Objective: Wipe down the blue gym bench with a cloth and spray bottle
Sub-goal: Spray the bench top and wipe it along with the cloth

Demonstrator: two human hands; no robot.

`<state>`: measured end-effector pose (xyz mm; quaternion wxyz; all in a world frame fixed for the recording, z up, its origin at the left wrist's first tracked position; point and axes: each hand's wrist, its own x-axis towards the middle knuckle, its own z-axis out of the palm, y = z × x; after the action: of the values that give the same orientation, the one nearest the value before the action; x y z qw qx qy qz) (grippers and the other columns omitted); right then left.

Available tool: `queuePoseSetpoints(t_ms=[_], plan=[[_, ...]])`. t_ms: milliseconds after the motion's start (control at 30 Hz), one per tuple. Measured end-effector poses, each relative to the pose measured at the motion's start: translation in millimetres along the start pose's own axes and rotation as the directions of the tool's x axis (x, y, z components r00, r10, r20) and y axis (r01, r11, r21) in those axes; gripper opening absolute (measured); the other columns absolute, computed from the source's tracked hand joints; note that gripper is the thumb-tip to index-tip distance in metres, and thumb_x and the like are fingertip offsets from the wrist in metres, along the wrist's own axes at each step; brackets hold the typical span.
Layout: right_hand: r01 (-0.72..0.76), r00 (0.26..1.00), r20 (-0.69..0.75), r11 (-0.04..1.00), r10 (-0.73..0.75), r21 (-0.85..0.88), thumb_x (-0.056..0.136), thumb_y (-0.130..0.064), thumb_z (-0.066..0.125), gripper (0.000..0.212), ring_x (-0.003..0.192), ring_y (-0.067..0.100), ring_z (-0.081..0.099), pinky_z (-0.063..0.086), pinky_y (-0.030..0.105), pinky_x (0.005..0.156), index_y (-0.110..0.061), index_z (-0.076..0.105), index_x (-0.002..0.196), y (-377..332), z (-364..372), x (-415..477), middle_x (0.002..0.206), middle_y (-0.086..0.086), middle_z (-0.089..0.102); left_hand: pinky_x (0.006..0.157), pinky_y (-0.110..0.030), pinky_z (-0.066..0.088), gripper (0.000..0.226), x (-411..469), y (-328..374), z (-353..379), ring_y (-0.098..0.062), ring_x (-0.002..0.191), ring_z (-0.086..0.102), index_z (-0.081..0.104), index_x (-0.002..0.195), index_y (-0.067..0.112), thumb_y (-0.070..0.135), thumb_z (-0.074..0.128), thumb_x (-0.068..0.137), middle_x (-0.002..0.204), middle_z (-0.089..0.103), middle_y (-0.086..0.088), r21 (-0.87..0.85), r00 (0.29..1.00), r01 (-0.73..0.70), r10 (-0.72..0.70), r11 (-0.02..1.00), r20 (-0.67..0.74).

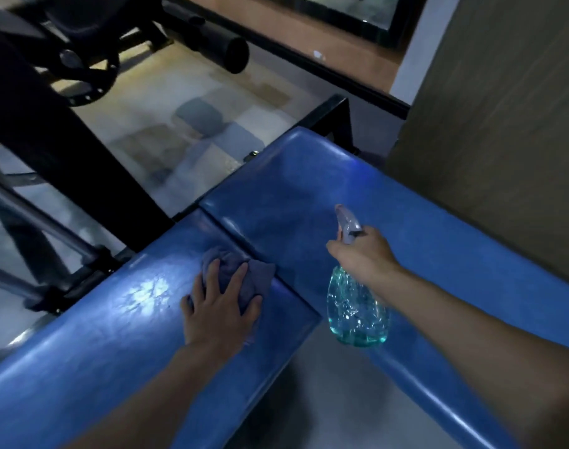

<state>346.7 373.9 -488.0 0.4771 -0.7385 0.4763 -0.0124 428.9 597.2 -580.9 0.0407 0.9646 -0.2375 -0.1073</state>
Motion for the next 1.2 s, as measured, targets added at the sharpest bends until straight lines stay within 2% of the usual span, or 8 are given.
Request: queuePoseSetpoints(t_ms=[233, 300, 367, 567, 700, 867, 1000, 1200], plan=[[0.156, 0.986, 0.061, 0.988, -0.155, -0.002, 0.084, -0.023, 0.065, 0.026, 0.07, 0.026, 0.049, 0.036, 0.029, 0.061, -0.023, 0.045, 0.067, -39, 22, 8, 0.066, 0.0, 0.046, 0.112, -0.048, 0.023, 0.083, -12, -29, -1, -0.028, 0.145, 0.016, 0.017, 0.15, 0.051, 0.077, 0.006, 0.072, 0.163, 0.004, 0.004, 0.009, 0.999, 0.03, -0.031, 1.0, 0.024], [0.183, 0.981, 0.073, 0.98, -0.178, -0.081, 0.086, -0.025, 0.063, 0.006, 0.081, 0.03, 0.057, 0.039, 0.029, 0.065, -0.029, 0.06, 0.09, -42, 32, 0, 0.075, 0.003, 0.053, 0.111, -0.048, 0.024, 0.082, -18, -39, -1, -0.029, 0.144, 0.019, 0.021, 0.15, 0.05, 0.077, 0.007, 0.073, 0.162, 0.008, 0.003, 0.009, 0.999, 0.033, -0.033, 0.999, 0.006], [0.163, 0.983, 0.107, 0.979, -0.15, -0.123, 0.087, -0.025, 0.061, 0.023, 0.086, 0.031, 0.06, 0.042, 0.03, 0.068, -0.034, 0.059, 0.108, -37, 43, -13, 0.082, 0.005, 0.057, 0.109, -0.05, 0.026, 0.082, -26, -53, -2, -0.03, 0.144, 0.021, 0.023, 0.15, 0.049, 0.077, 0.008, 0.074, 0.162, 0.01, 0.002, 0.009, 0.999, 0.041, -0.041, 0.999, 0.005], [0.156, 0.963, 0.241, 0.981, -0.125, -0.114, 0.08, -0.015, 0.06, 0.02, 0.054, 0.018, 0.042, 0.034, 0.025, 0.05, -0.018, 0.046, 0.066, 6, 84, -74, 0.06, -0.002, 0.047, 0.112, -0.051, 0.024, 0.071, -58, -111, -3, -0.029, 0.145, 0.015, 0.013, 0.15, 0.051, 0.076, 0.016, 0.083, 0.162, 0.002, 0.003, 0.054, 0.995, 0.082, -0.085, 0.995, 0.048], [0.163, 0.933, 0.334, 0.985, -0.135, -0.058, 0.077, -0.019, 0.058, 0.026, 0.06, 0.017, 0.041, 0.039, 0.032, 0.059, -0.036, 0.049, 0.06, 23, 115, -118, 0.059, -0.005, 0.041, 0.113, -0.05, 0.023, 0.067, -85, -148, -7, -0.028, 0.146, 0.014, 0.013, 0.15, 0.052, 0.073, 0.026, 0.087, 0.161, 0.0, 0.005, 0.032, 0.994, 0.094, -0.096, 0.995, 0.053], [0.169, 0.92, 0.367, 0.984, -0.138, -0.054, 0.078, -0.024, 0.061, 0.012, 0.065, 0.018, 0.05, 0.054, 0.044, 0.076, -0.021, 0.053, 0.069, 26, 148, -158, 0.065, -0.004, 0.047, 0.109, -0.053, 0.027, 0.074, -116, -186, -3, -0.032, 0.144, 0.02, 0.019, 0.149, 0.051, 0.078, 0.015, 0.08, 0.162, 0.007, 0.002, 0.025, 0.993, 0.116, -0.116, 0.993, 0.008], [0.196, 0.959, 0.261, 0.928, -0.113, -0.318, 0.082, -0.03, 0.059, 0.016, 0.063, 0.02, 0.055, 0.041, 0.03, 0.057, -0.02, 0.053, 0.07, 18, 171, -186, 0.067, -0.001, 0.056, 0.11, -0.052, 0.027, 0.069, -137, -212, 0, -0.03, 0.145, 0.018, 0.017, 0.148, 0.052, 0.075, 0.021, 0.084, 0.161, 0.003, 0.003, 0.016, 0.989, 0.146, -0.146, 0.989, 0.016], [0.221, 0.907, 0.404, 0.951, -0.119, -0.217, 0.08, -0.027, 0.061, 0.018, 0.062, 0.018, 0.048, 0.037, 0.029, 0.059, -0.016, 0.051, 0.071, 19, 207, -228, 0.065, -0.002, 0.051, 0.111, -0.05, 0.023, 0.063, -176, -261, -1, -0.028, 0.145, 0.015, 0.014, 0.148, 0.053, 0.072, 0.029, 0.089, 0.161, 0.0, 0.004, -0.004, 0.981, 0.19, -0.19, 0.982, 0.032]])
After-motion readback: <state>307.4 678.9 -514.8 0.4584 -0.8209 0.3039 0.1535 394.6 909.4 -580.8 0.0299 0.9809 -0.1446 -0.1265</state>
